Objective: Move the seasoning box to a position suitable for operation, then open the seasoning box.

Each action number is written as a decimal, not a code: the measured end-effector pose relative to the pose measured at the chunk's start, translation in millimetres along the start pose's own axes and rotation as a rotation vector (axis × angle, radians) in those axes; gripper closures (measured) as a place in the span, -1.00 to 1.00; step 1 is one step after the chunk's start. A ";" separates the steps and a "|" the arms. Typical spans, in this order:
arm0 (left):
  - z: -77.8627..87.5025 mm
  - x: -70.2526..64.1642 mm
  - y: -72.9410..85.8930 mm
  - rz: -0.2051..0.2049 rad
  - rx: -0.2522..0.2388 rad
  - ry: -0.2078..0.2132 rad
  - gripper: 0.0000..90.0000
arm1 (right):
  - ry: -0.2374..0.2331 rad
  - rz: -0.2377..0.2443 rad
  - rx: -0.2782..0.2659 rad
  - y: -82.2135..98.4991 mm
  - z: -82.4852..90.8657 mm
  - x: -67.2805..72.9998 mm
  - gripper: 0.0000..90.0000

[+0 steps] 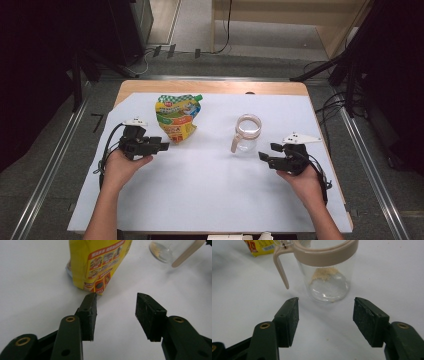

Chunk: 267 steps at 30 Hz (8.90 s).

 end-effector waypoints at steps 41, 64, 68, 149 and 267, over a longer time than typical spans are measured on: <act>1.1 -31.0 -4.0 -0.126 0.039 0.105 -0.10 | 0.001 0.025 0.012 -5.5 -20.1 11.3 -0.60; 1.3 -40.5 -4.7 -0.123 0.020 0.132 -0.09 | 0.066 0.044 -0.089 -36.9 -64.6 -0.4 -0.74; 0.8 -40.5 -4.4 -0.121 0.022 0.136 -0.09 | 0.062 0.032 -0.106 -38.0 -71.8 -1.2 -0.77; -50.2 -131.6 7.1 -0.231 0.107 0.274 1.00 | -0.185 0.054 -0.015 3.6 7.1 91.9 0.86; -66.4 -147.0 5.0 -0.356 0.081 0.312 -0.13 | 0.074 -0.013 -0.034 18.7 -8.1 30.7 1.00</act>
Point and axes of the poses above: each handheld gripper's, and its own axes: z roughly backward along the jaws, y roughly out of its underside, x roughly to its left, the point moved 6 cm from there along -z, roughly forward along the jaws, and after that the axes turned 3 degrees about z, right-handed, at the moved point
